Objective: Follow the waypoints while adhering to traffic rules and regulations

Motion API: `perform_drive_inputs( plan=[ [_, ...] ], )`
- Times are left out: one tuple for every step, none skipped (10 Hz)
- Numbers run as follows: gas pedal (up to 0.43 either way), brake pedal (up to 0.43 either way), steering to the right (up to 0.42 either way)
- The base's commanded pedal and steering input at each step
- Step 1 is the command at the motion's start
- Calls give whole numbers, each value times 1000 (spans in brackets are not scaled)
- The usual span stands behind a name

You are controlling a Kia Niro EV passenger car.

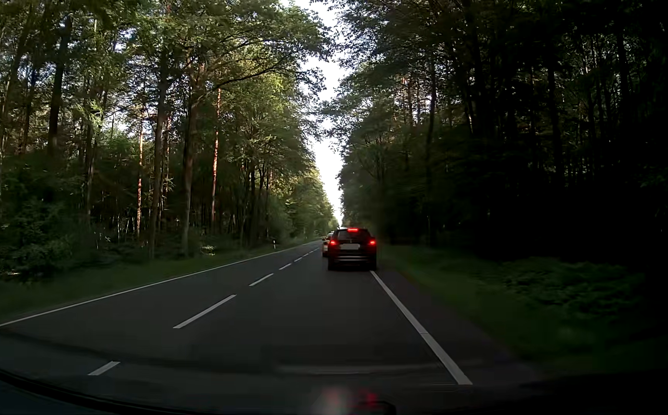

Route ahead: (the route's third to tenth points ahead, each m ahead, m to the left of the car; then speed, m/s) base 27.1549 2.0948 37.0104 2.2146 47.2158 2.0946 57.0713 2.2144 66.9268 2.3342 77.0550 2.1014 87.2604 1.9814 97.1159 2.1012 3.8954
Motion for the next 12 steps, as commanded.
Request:
perform_drive_inputs(
  plan=[
    [0, 0, -1],
    [0, 0, 0],
    [0, 0, 0],
    [0, 0, 1],
    [0, 0, 2],
    [0, 0, 2],
    [0, 0, 2],
    [0, 0, 2],
    [0, 0, 2],
    [0, 0, 2],
    [0, 0, 2],
    [0, 0, 2]
  ],
)
